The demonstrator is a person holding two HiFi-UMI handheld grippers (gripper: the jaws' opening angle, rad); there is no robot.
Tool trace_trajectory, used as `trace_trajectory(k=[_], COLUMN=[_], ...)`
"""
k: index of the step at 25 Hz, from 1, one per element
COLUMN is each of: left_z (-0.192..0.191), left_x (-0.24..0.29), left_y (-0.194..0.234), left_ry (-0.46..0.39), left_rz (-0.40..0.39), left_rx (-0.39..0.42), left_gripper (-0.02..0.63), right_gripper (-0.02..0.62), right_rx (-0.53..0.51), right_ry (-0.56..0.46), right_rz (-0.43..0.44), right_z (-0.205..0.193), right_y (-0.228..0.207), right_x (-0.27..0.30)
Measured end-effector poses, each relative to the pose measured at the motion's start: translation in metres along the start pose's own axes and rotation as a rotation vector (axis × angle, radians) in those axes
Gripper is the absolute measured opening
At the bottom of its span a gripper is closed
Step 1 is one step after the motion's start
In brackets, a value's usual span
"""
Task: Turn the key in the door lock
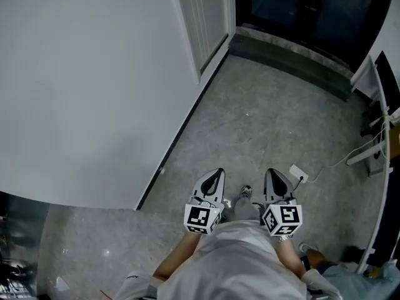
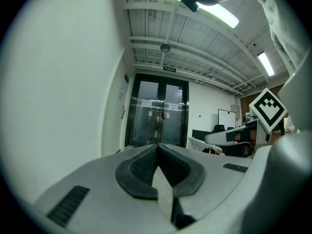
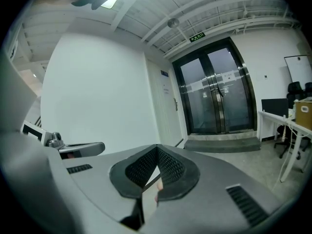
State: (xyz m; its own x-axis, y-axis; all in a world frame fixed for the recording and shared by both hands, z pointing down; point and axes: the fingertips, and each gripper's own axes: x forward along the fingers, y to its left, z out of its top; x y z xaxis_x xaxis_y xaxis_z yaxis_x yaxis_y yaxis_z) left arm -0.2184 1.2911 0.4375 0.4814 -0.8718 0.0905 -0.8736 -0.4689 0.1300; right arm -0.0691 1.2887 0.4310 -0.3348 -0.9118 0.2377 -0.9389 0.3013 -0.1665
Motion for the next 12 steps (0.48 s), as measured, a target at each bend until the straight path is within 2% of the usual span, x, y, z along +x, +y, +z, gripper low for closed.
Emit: trace_trajectory(k=[12], left_z=[0.018], left_x=[0.112], left_y=[0.011], left_ry=[-0.003], left_rz=[0.006], left_rx=[0.004], left_gripper=[0.009], right_gripper=[-0.008], right_rx=[0.009], right_ry=[-0.004], right_rz=[0.026], right_z=[0.037], right_y=[-0.065], right_x=[0.089])
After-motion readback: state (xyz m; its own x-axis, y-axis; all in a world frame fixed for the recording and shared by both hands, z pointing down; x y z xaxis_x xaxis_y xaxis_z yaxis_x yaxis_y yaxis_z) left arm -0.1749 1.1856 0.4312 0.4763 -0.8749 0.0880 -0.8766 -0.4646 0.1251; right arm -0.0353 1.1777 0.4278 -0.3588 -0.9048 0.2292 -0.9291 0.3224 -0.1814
